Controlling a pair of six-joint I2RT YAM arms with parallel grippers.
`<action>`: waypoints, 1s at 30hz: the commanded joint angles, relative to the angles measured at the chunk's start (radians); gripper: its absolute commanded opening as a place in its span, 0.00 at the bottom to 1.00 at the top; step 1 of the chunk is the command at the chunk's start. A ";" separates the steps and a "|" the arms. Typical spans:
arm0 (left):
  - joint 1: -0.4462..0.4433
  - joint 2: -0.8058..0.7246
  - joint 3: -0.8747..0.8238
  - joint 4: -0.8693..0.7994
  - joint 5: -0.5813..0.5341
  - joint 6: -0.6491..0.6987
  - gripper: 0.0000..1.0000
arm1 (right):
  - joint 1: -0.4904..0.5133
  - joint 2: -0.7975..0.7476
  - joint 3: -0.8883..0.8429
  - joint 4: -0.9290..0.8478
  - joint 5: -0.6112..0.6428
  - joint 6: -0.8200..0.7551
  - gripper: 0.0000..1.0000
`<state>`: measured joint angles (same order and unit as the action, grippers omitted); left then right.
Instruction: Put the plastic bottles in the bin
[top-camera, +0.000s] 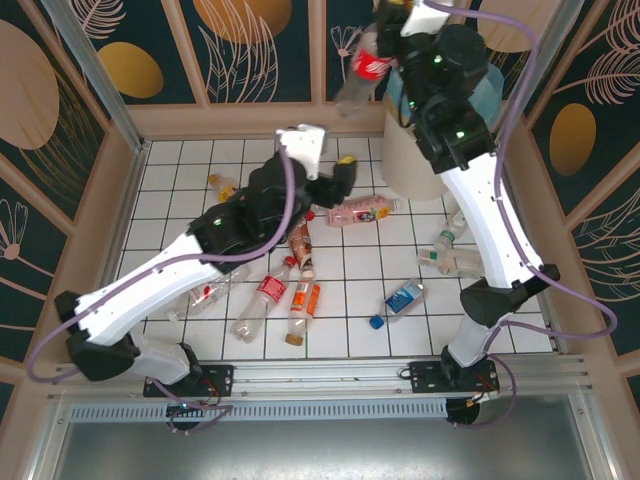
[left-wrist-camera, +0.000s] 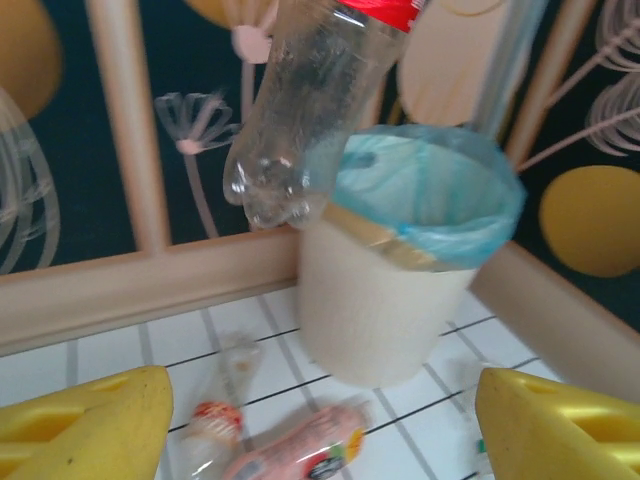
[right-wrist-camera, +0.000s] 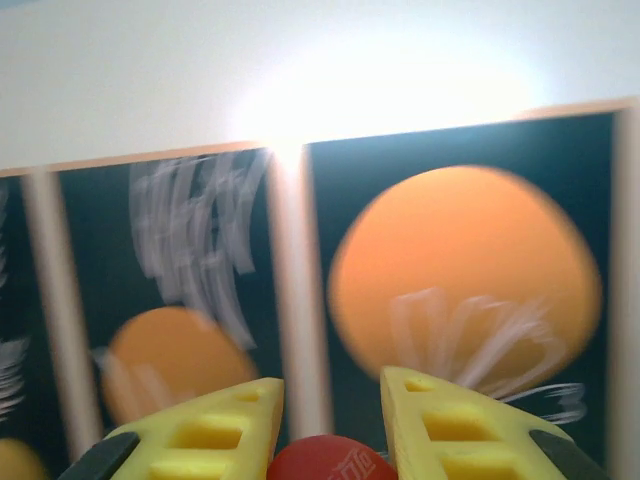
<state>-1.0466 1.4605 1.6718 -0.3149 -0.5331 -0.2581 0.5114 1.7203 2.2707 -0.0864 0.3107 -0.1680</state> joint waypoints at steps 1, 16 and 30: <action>-0.003 0.077 0.071 0.066 0.156 0.021 0.79 | -0.115 -0.002 -0.036 0.077 0.105 -0.150 0.00; -0.004 0.133 -0.097 0.097 0.295 -0.145 0.77 | -0.361 0.033 -0.441 0.350 0.023 -0.212 0.00; -0.003 0.118 -0.151 0.115 0.279 -0.147 0.77 | -0.365 0.129 -0.616 0.483 0.006 -0.303 0.00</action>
<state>-1.0470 1.6085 1.5387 -0.2340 -0.2497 -0.3901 0.1474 1.8183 1.6737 0.3096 0.3130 -0.4278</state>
